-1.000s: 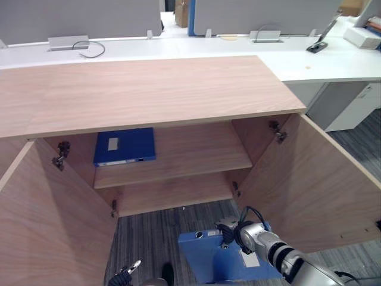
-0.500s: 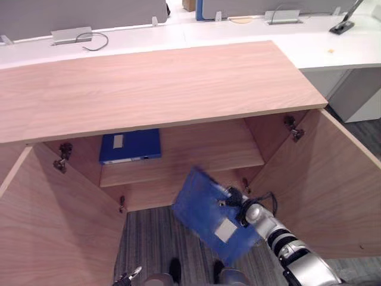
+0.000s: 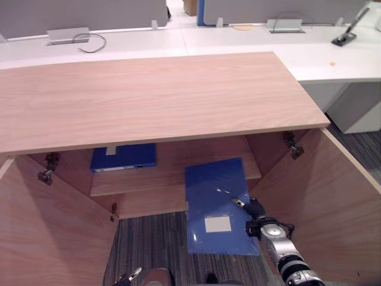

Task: Walk over to the cabinet, pick up the folder, carry it to the office cabinet, place the folder inside the office cabinet, then close the office cabinet door

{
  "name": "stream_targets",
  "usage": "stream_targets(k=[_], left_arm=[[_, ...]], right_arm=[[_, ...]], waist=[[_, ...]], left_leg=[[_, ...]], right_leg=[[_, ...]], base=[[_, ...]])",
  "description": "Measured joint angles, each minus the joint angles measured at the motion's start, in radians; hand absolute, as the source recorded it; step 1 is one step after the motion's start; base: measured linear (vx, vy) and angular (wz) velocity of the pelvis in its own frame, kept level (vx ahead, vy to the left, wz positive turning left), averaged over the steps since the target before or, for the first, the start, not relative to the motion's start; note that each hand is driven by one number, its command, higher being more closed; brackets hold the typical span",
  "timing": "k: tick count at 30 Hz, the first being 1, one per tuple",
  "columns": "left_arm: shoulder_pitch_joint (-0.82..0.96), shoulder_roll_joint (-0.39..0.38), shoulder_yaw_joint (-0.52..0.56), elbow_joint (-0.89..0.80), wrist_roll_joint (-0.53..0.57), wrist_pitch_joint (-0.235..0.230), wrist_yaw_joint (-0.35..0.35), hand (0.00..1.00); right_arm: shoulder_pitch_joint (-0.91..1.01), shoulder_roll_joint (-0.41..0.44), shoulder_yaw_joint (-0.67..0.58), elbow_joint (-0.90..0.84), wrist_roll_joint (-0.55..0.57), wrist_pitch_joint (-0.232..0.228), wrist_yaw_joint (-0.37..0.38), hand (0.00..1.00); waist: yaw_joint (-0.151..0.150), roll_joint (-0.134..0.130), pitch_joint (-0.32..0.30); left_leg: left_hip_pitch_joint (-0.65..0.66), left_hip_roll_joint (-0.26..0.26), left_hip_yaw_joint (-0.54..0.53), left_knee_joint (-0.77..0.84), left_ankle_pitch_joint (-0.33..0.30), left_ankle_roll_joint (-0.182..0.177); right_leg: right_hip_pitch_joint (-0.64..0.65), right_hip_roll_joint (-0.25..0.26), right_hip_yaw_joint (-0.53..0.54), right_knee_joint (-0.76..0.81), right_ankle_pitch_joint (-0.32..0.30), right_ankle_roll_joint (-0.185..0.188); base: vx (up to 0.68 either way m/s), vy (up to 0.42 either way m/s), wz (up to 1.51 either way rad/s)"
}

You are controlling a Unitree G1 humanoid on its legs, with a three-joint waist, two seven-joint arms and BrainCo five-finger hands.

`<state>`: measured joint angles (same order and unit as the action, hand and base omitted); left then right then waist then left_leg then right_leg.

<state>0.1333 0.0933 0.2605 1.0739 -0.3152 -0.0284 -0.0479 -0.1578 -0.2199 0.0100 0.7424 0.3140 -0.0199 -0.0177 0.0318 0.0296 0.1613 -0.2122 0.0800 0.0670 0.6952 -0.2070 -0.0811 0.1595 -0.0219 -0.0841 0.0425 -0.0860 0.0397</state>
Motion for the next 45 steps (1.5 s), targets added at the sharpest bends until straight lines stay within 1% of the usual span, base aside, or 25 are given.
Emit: stream_targets(k=[1,2,3,4,6,7,9,11,15,19,20,22,23,24,25,27,28,29,30,33,37,38,41,42,45], left_arm=[[0.006,-0.016,0.009,-0.006,0.0,-0.001,0.0,0.0],[0.005,-0.026,0.012,-0.006,0.0,0.0,0.0,0.0],[0.004,-0.04,0.013,-0.005,0.0,0.001,0.001,0.0],[0.004,-0.048,0.014,-0.006,-0.001,0.0,0.002,0.0],[0.005,-0.042,0.015,-0.012,0.001,0.0,0.003,0.0],[0.022,-0.046,0.015,-0.012,0.008,0.001,0.003,0.0],[0.04,-0.048,0.021,-0.012,0.017,0.001,0.003,0.0],[0.055,-0.039,0.033,-0.011,0.05,0.003,0.003,0.0],[0.056,-0.036,0.034,-0.011,0.081,0.004,0.003,0.0],[0.055,-0.032,0.028,-0.013,0.09,0.005,0.003,0.0],[0.054,-0.034,0.028,-0.014,0.088,0.005,0.003,0.0],[0.046,-0.04,0.029,-0.029,0.074,0.002,0.006,0.0],[0.043,-0.041,0.028,-0.047,0.062,0.002,0.011,0.0],[0.042,-0.043,0.016,-0.061,0.046,0.0,0.014,0.0],[0.041,-0.042,0.011,-0.065,0.035,0.0,0.018,0.0],[0.035,-0.043,0.009,-0.071,0.01,-0.001,0.022,0.0],[0.031,-0.043,0.008,-0.081,-0.003,-0.001,0.023,0.0],[0.025,-0.048,0.008,-0.093,-0.014,-0.001,0.026,0.0],[0.026,-0.048,0.008,-0.096,-0.022,-0.003,0.03,0.0],[0.028,-0.047,-0.011,-0.105,-0.057,-0.003,0.042,0.0],[0.024,-0.043,-0.043,-0.115,-0.097,-0.011,0.056,0.0],[0.019,-0.04,-0.057,-0.116,-0.102,-0.013,0.062,0.0],[0.012,-0.036,-0.097,-0.129,-0.132,-0.021,0.076,0.0],[0.011,-0.033,-0.118,-0.136,-0.136,-0.022,0.086,0.0],[0.01,-0.018,-0.172,-0.149,-0.148,-0.028,0.106,0.0]], right_arm=[[0.0,0.007,-0.033,-0.022,0.088,-0.004,-0.012,1.0],[-0.001,0.011,-0.05,-0.044,0.124,-0.009,-0.017,1.0],[-0.004,0.013,-0.074,-0.075,0.18,-0.021,-0.018,1.0],[-0.006,0.042,-0.104,-0.096,0.237,-0.034,-0.021,1.0],[-0.004,0.077,-0.122,-0.118,0.301,-0.044,-0.022,1.0],[-0.003,0.096,-0.125,-0.121,0.322,-0.044,-0.022,1.0],[0.0,0.123,-0.124,-0.122,0.362,-0.045,-0.021,1.0],[0.011,0.148,-0.1,-0.122,0.419,-0.052,-0.019,1.0],[0.024,0.148,-0.09,-0.118,0.453,-0.055,-0.017,1.0],[0.018,0.139,-0.087,-0.118,0.514,-0.062,-0.018,1.0],[0.004,0.141,-0.088,-0.118,0.54,-0.068,-0.019,1.0],[-0.053,0.148,-0.09,-0.121,0.614,-0.088,-0.027,1.0],[-0.091,0.151,-0.091,-0.135,0.653,-0.099,-0.033,1.0],[-0.127,0.151,-0.092,-0.165,0.687,-0.111,-0.042,1.0],[-0.15,0.15,-0.092,-0.181,0.699,-0.122,-0.046,1.0],[-0.232,0.146,-0.098,-0.207,0.755,-0.134,-0.082,1.0],[-0.277,0.139,-0.097,-0.206,0.792,-0.135,-0.105,1.0],[-0.323,0.123,-0.098,-0.206,0.828,-0.136,-0.112,1.0],[-0.355,0.113,-0.1,-0.206,0.85,-0.139,-0.122,1.0],[-0.492,0.053,-0.146,-0.185,0.887,-0.143,-0.185,1.0],[-0.698,-0.051,-0.205,-0.1,0.927,-0.163,-0.22,1.0],[-0.756,-0.083,-0.222,-0.074,0.93,-0.167,-0.227,1.0],[-0.862,-0.167,-0.224,-0.015,0.966,-0.174,-0.255,1.0],[-0.896,-0.185,-0.222,0.01,0.969,-0.175,-0.274,1.0],[-0.969,-0.22,-0.207,0.082,1.005,-0.175,-0.325,1.0]], waist=[[0.012,0.014,-0.004],[0.013,0.032,-0.005],[0.013,0.06,-0.003],[0.013,0.066,-0.008],[0.016,0.045,-0.001],[0.017,0.048,-0.003],[0.018,0.048,-0.006],[0.019,0.033,-0.023],[0.026,0.027,-0.026],[0.03,0.022,-0.027],[0.031,0.022,-0.026],[0.043,0.031,-0.013],[0.049,0.033,0.01],[0.05,0.026,0.023],[0.05,0.024,0.028],[0.052,0.022,0.042],[0.063,0.019,0.05],[0.066,0.032,0.077],[0.066,0.032,0.091],[0.068,0.034,0.124],[0.073,0.037,0.161],[0.076,0.043,0.178],[0.094,0.053,0.203],[0.096,0.061,0.21],[0.102,0.069,0.22]], left_leg=[[-0.01,0.018,0.015,-0.001,-0.048,0.03],[-0.019,0.037,0.016,-0.025,-0.05,0.025],[-0.016,0.059,0.011,-0.089,-0.035,0.005],[0.015,0.035,0.01,-0.167,-0.049,0.022],[0.041,-0.009,0.023,-0.252,-0.005,0.063],[0.06,-0.023,0.032,-0.274,0.003,0.071],[0.079,-0.028,0.045,-0.294,0.008,0.077],[0.096,-0.042,0.068,-0.359,0.037,0.08],[0.11,-0.054,0.089,-0.413,0.064,0.081],[0.096,-0.055,0.093,-0.409,0.062,0.084],[0.071,-0.048,0.095,-0.39,0.06,0.087],[0.0,-0.013,0.1,-0.304,0.049,0.096],[-0.032,0.006,0.1,-0.24,0.036,0.097],[-0.069,0.012,0.101,-0.17,0.011,0.099],[-0.088,0.012,0.101,-0.133,-0.007,0.102],[-0.144,0.011,0.111,-0.028,-0.087,0.11],[-0.199,0.008,0.115,0.054,-0.127,0.115],[-0.248,0.01,0.107,0.128,-0.154,0.119],[-0.279,0.009,0.101,0.163,-0.163,0.123],[-0.384,0.003,0.074,0.247,-0.173,0.122],[-0.544,-0.007,0.046,0.355,-0.173,0.129],[-0.587,-0.011,0.033,0.382,-0.173,0.13],[-0.665,-0.034,0.022,0.427,-0.171,0.13],[-0.691,-0.043,0.014,0.438,-0.167,0.128],[-0.761,-0.06,-0.01,0.448,-0.148,0.122]], right_leg=[[0.002,0.0,0.003,0.001,-0.007,-0.006],[0.0,0.004,0.003,0.0,-0.01,-0.004],[-0.004,0.014,0.003,0.001,-0.017,0.006],[-0.019,0.0,0.003,0.003,-0.028,0.018],[-0.039,-0.039,0.005,0.016,-0.03,0.023],[-0.036,-0.054,0.008,0.023,-0.035,0.031],[-0.038,-0.062,0.015,0.034,-0.037,0.034],[-0.068,-0.076,0.037,0.033,-0.036,0.036],[-0.088,-0.083,0.065,0.03,-0.03,0.042],[-0.103,-0.08,0.066,0.026,-0.018,0.053],[-0.13,-0.079,0.066,0.049,-0.018,0.053],[-0.223,-0.061,0.064,0.159,-0.021,0.053],[-0.278,-0.053,0.062,0.263,-0.041,0.053],[-0.34,-0.058,0.06,0.383,-0.081,0.052],[-0.37,-0.065,0.059,0.441,-0.107,0.051],[-0.451,-0.085,0.054,0.589,-0.198,0.05],[-0.495,-0.105,0.044,0.65,-0.271,0.048],[-0.535,-0.118,0.029,0.721,-0.307,0.05],[-0.565,-0.124,0.028,0.764,-0.325,0.049],[-0.656,-0.143,0.008,0.862,-0.353,0.044],[-0.802,-0.165,-0.006,0.987,-0.384,0.04],[-0.836,-0.174,-0.019,1.02,-0.392,0.039],[-0.911,-0.204,-0.024,1.093,-0.418,0.038],[-0.933,-0.213,-0.029,1.113,-0.426,0.036],[-0.99,-0.231,-0.049,1.142,-0.433,0.031]], base=[[0.04,0.115,0.0],[0.03,0.106,-0.08],[0.02,0.134,0.01],[0.02,0.133,0.07],[0.0,0.157,0.09],[-0.02,0.137,-0.03],[-0.02,0.072,-0.18],[-0.04,0.02,-0.26],[0.02,-0.005,-0.17],[0.03,0.006,-0.06],[-0.01,0.033,-0.14],[-0.07,0.026,-0.23],[-0.13,-0.001,-0.17],[-0.12,0.002,-0.1],[-0.16,0.008,-0.03],[-0.21,0.028,-0.06],[-0.26,0.025,0.0],[-0.23,0.008,0.14],[-0.24,-0.002,0.22],[-0.2,-0.006,0.31],[-0.13,0.004,0.29],[-0.12,0.0,0.33],[-0.08,-0.003,0.32],[-0.07,-0.009,0.31],[-0.04,-0.019,0.33]])
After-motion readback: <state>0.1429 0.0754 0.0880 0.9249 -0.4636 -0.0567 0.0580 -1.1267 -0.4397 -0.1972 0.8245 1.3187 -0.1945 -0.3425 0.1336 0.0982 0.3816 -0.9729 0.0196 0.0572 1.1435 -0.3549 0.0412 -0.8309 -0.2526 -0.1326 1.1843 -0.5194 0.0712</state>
